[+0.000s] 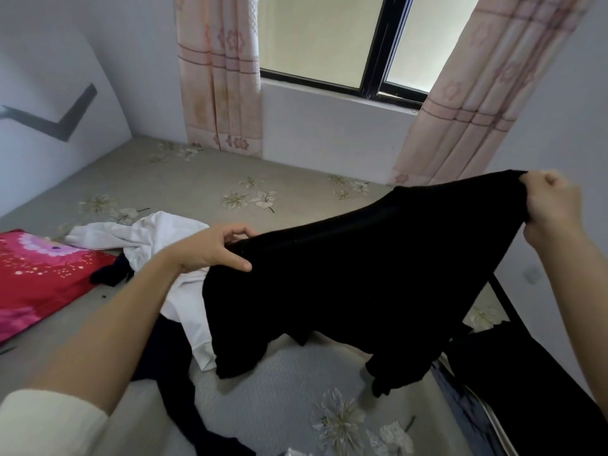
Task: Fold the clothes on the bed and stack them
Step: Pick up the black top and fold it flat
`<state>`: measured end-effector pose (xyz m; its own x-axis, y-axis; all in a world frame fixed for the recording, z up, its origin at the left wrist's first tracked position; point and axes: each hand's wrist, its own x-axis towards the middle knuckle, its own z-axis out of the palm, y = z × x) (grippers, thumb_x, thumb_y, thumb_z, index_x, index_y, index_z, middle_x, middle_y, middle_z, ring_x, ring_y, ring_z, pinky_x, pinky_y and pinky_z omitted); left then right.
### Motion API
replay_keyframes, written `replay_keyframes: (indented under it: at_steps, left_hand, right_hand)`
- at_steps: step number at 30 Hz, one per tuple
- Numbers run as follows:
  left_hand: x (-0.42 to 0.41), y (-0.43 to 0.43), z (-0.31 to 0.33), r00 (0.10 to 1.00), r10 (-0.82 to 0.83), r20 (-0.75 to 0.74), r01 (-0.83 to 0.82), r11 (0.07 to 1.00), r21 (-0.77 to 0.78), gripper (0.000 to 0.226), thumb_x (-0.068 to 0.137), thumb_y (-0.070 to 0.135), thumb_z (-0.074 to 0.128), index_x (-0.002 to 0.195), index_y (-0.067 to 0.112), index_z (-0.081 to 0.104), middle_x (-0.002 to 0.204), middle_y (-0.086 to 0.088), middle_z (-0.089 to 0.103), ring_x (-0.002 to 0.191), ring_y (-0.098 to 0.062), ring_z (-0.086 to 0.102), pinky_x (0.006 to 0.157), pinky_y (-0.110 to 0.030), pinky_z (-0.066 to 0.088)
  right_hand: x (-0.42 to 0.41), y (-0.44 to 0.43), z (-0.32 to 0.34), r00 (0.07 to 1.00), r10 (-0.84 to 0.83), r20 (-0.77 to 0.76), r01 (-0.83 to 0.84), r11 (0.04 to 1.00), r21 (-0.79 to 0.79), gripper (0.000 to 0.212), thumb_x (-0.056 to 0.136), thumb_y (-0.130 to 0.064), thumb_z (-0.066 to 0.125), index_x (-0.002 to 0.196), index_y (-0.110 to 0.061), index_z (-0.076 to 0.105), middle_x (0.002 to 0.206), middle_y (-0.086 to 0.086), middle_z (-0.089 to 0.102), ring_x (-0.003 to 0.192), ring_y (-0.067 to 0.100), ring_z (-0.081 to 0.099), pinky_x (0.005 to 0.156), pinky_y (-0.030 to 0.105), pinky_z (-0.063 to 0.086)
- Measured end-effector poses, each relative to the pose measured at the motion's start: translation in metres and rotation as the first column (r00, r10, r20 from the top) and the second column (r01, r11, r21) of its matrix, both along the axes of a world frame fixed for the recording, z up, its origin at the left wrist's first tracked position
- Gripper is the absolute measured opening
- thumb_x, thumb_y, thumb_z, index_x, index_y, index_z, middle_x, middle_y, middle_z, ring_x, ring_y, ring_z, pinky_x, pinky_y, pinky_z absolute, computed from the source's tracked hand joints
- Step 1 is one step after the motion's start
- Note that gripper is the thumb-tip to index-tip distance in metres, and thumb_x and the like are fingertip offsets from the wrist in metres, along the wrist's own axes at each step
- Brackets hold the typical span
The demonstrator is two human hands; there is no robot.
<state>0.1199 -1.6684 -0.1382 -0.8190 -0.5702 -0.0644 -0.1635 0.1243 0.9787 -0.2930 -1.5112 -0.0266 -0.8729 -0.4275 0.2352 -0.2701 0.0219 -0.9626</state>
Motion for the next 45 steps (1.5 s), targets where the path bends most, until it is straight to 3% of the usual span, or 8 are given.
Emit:
replay_keyframes:
  at_steps: [3,7,12,18,25,30,37,45]
  left_hand:
    - [0.01,-0.008,0.005,0.994,0.098,-0.041,-0.095,0.994,0.058,0.02,0.054,0.013,0.077,0.069,0.021,0.067,0.064,0.008,0.068,0.059,-0.003,0.063,0.059,-0.012,0.051]
    - [0.019,-0.017,-0.01,0.896,0.435,-0.095,-0.422,0.898,0.128,0.05,0.086,-0.008,0.052,0.051,0.022,0.07,0.051,0.009,0.063,0.047,0.0,0.059,0.052,-0.009,0.047]
    - [0.035,0.007,0.02,0.76,0.574,-0.304,-0.55,0.818,0.17,0.054,0.087,-0.009,0.046,0.052,0.024,0.071,0.05,0.011,0.064,0.046,0.001,0.06,0.052,-0.008,0.049]
    - [0.043,0.026,0.103,0.728,0.49,-0.479,-0.607,0.785,-0.121,0.026,0.073,0.017,0.067,0.056,0.035,0.071,0.053,0.02,0.065,0.052,0.007,0.061,0.06,-0.005,0.049]
    - [-0.013,-0.033,0.085,0.815,0.58,-0.027,-0.548,0.753,-0.365,0.021,0.081,0.009,0.068,0.066,0.024,0.063,0.047,0.015,0.06,0.044,0.008,0.051,0.05,-0.001,0.037]
    - [-0.049,-0.06,-0.027,0.729,0.562,0.39,-0.456,0.824,-0.336,0.018,0.083,0.014,0.066,0.067,0.011,0.058,0.062,-0.007,0.052,0.063,-0.021,0.051,0.056,-0.025,0.036]
    - [-0.117,-0.111,-0.07,0.519,0.769,0.373,-0.609,0.639,-0.47,0.028,0.091,0.028,0.049,0.108,0.013,0.067,0.115,-0.015,0.062,0.115,-0.035,0.049,0.091,-0.035,0.041]
    - [-0.144,-0.095,-0.183,0.717,0.562,0.413,-0.579,0.809,-0.096,0.056,0.087,0.02,0.052,0.14,0.018,0.033,0.134,-0.01,0.048,0.124,-0.027,0.046,0.102,-0.037,0.038]
  right_hand:
    - [0.001,0.009,-0.013,1.0,0.002,-0.022,-0.001,0.999,0.053,0.025,0.086,-0.014,0.051,0.062,-0.022,0.047,0.049,-0.011,0.051,0.046,-0.002,0.044,0.042,0.014,0.035]
    - [0.012,0.021,-0.032,0.999,0.037,-0.04,-0.03,0.987,0.158,0.027,0.087,-0.012,0.054,0.064,-0.024,0.049,0.052,-0.01,0.055,0.048,0.001,0.048,0.037,0.008,0.034]
    - [0.016,0.054,-0.039,0.995,0.09,-0.054,-0.084,0.992,0.096,0.029,0.087,-0.007,0.056,0.065,-0.024,0.05,0.04,-0.019,0.055,0.037,-0.005,0.047,0.043,0.009,0.037]
    - [0.014,0.082,-0.011,0.994,0.058,-0.093,-0.066,0.994,-0.083,0.027,0.079,-0.017,0.061,0.058,-0.034,0.061,0.048,-0.018,0.059,0.048,-0.002,0.049,0.054,0.017,0.042]
    - [-0.002,0.038,-0.049,0.988,0.044,-0.148,-0.02,0.987,0.162,0.018,0.087,-0.011,0.057,0.073,-0.021,0.053,0.061,-0.005,0.058,0.05,-0.003,0.051,0.05,0.007,0.036]
    - [-0.014,0.011,-0.145,0.983,0.143,-0.111,-0.065,0.851,0.521,0.006,0.088,-0.008,0.055,0.083,-0.004,0.054,0.083,0.013,0.057,0.079,0.023,0.053,0.067,0.029,0.036]
    - [-0.033,-0.068,-0.172,0.992,0.061,-0.11,0.008,0.844,0.536,0.006,0.093,-0.013,0.045,0.089,-0.008,0.047,0.088,0.011,0.051,0.087,0.027,0.053,0.072,0.032,0.035]
    - [0.008,-0.08,-0.287,0.938,0.332,-0.096,-0.082,0.484,0.871,0.063,0.092,-0.021,0.05,0.147,-0.015,0.019,0.151,0.019,0.019,0.138,0.035,0.021,0.111,0.044,0.025]
